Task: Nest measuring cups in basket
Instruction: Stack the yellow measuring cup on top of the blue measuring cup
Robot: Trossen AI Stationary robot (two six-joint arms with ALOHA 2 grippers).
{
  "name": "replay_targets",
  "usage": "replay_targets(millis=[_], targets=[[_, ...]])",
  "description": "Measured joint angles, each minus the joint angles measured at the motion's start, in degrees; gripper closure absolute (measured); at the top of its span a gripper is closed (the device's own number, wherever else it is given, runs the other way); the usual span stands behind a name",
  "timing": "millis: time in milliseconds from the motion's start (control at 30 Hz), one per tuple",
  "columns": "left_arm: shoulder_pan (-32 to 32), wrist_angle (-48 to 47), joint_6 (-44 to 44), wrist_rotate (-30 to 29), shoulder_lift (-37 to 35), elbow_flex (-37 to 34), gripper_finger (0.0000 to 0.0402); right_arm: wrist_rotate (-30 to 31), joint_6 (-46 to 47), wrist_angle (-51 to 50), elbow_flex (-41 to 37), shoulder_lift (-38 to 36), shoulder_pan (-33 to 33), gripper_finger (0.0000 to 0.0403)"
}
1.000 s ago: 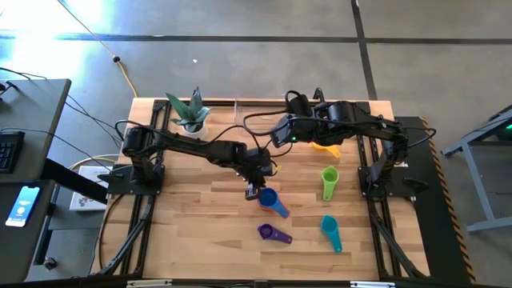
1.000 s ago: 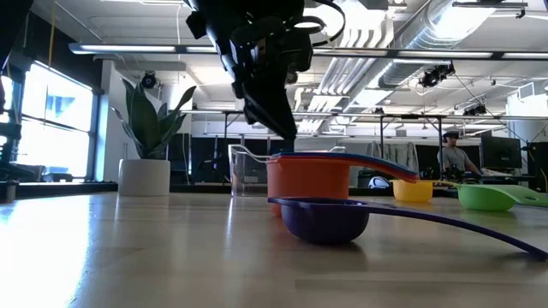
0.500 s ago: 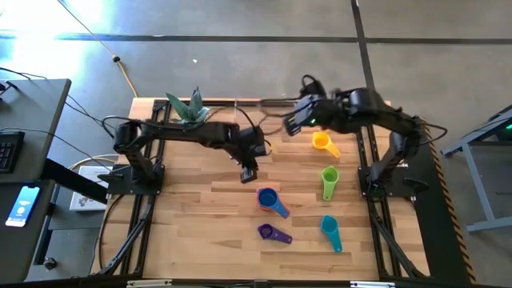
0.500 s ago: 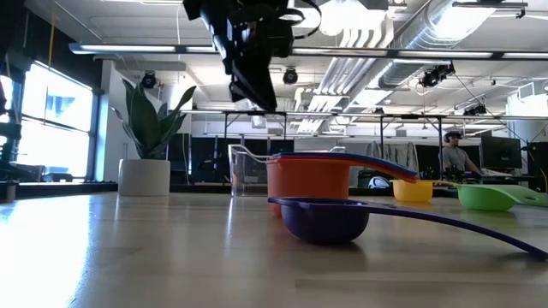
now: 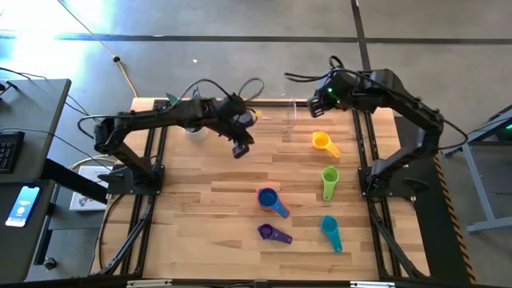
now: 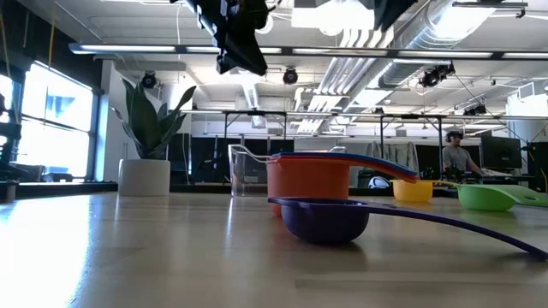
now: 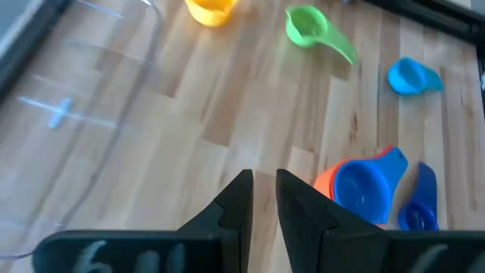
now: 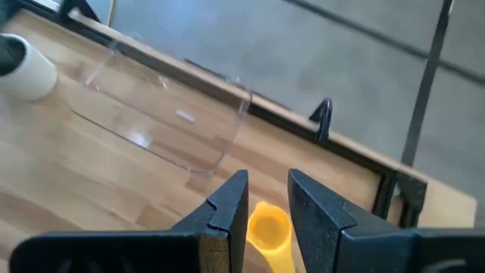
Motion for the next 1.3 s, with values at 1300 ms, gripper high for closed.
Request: replay_targets(millis=[1300], targets=[[13.04,-1.86,-1.06,-0.17,-4.95,0.00,0.0353,-26.23,-38.86,33.57,-56.99,-8.31,-7.12,0.0258]])
